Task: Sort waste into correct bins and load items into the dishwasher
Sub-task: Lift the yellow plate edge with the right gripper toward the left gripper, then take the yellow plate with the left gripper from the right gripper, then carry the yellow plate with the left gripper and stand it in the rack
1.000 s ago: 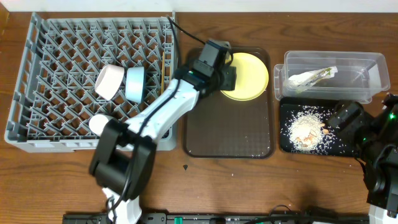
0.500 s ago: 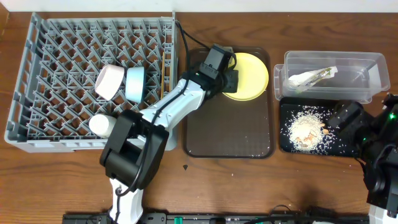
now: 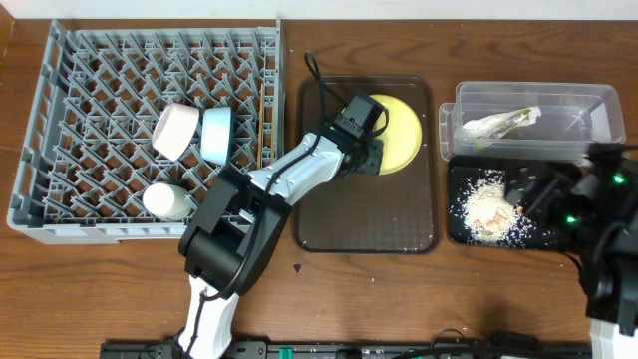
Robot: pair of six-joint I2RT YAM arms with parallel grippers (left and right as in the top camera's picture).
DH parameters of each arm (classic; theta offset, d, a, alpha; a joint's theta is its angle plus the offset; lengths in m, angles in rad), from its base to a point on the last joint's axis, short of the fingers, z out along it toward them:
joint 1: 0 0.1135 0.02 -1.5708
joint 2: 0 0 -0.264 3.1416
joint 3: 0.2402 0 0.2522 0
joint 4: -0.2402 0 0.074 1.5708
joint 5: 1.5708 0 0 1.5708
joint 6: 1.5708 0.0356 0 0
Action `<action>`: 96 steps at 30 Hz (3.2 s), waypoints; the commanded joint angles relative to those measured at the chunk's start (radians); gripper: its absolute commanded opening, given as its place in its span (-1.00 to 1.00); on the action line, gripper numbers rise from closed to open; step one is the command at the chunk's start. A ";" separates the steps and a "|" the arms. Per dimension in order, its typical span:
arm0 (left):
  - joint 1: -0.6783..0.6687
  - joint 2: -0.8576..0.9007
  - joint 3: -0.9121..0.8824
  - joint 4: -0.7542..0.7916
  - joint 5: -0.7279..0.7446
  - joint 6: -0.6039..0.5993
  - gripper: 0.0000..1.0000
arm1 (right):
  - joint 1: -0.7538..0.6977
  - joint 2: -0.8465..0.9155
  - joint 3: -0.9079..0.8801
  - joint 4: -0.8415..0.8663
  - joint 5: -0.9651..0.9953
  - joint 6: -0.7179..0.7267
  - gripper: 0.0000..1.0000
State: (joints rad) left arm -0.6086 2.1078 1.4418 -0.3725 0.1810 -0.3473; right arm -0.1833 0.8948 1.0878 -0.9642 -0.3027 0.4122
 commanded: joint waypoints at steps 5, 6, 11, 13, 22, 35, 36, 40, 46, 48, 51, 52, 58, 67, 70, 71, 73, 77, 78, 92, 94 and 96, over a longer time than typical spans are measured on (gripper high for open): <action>0.008 -0.079 0.001 -0.203 -0.006 0.040 -0.11 | 0.237 0.173 0.002 -0.019 -0.047 -0.095 0.86; 0.008 -0.103 0.001 -0.223 -0.006 0.040 -0.11 | 0.270 0.203 0.001 -0.010 -0.032 -0.094 0.82; 0.008 -0.289 0.001 -0.292 -0.010 0.040 0.06 | 0.444 0.399 0.001 0.095 0.041 -0.025 0.54; 0.009 -0.372 0.001 -0.319 -0.019 0.040 0.09 | 0.488 0.480 0.001 0.115 0.153 0.111 0.45; 0.010 -0.662 0.000 -0.462 -0.167 0.040 0.28 | 0.550 0.800 0.001 0.337 0.284 0.332 0.11; 0.049 -0.795 0.000 -0.494 -0.157 0.023 0.81 | 0.555 1.012 0.005 0.500 0.268 0.383 -0.98; 0.069 -0.794 0.000 -0.496 -0.125 0.021 0.81 | 0.550 0.996 0.005 0.488 0.269 0.372 -0.98; 0.201 -0.788 0.000 -0.487 0.082 0.021 0.83 | 0.505 0.853 0.005 0.438 0.263 0.235 -0.98; 0.337 -0.773 0.000 -0.491 0.277 0.044 0.92 | 0.371 0.583 0.005 0.391 0.055 0.060 -0.98; 0.347 -0.764 0.000 -0.496 0.304 0.047 0.94 | 0.318 0.505 0.005 0.394 -0.122 -0.006 -0.98; 0.346 -0.753 0.000 -0.505 0.323 0.048 0.96 | 0.270 0.414 0.005 0.397 -0.314 -0.105 -0.98; 0.346 -0.750 0.000 -0.505 0.346 0.048 0.97 | 0.266 0.394 0.005 0.394 -0.339 -0.122 -0.98; 0.339 -0.749 0.000 -0.472 0.553 0.066 0.96 | 0.265 0.340 0.005 0.394 -0.523 -0.194 -0.98; 0.285 -0.749 0.000 -0.476 0.675 0.160 0.71 | 0.316 0.340 0.004 0.424 -0.547 -0.188 -0.98; 0.265 -0.749 0.000 -0.476 0.664 0.181 0.25 | 0.344 0.340 0.004 0.448 -0.570 -0.189 -0.98; 0.260 -0.749 0.000 -0.476 0.654 0.182 0.01 | 0.354 0.340 0.004 0.454 -0.569 -0.189 -0.98; 0.257 -0.749 0.000 -0.480 0.631 0.182 -0.35 | 0.366 0.340 0.004 0.465 -0.563 -0.189 -0.98; 0.257 -0.752 0.000 -0.503 0.526 0.179 -0.77 | 0.367 0.340 0.004 0.470 -0.538 -0.193 -0.96; 0.258 -0.757 0.000 -0.515 0.475 0.179 -0.83 | 0.367 0.340 0.004 0.470 -0.522 -0.194 -0.95; 0.280 -0.894 0.003 -0.678 -0.727 0.224 -0.84 | 0.367 0.340 0.004 0.352 -0.280 -0.193 -0.15; 0.306 -0.891 0.002 -0.675 -0.834 0.284 -0.84 | 0.367 0.340 0.004 0.342 -0.270 -0.193 -0.13; 0.346 -0.883 0.002 -0.668 -0.875 0.352 -0.85 | 0.367 0.340 0.004 0.335 -0.270 -0.193 -0.12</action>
State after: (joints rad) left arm -0.3103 1.2133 1.4368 -1.0458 -0.4122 -0.1150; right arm 0.1696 1.2423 1.0855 -0.6201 -0.6033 0.2249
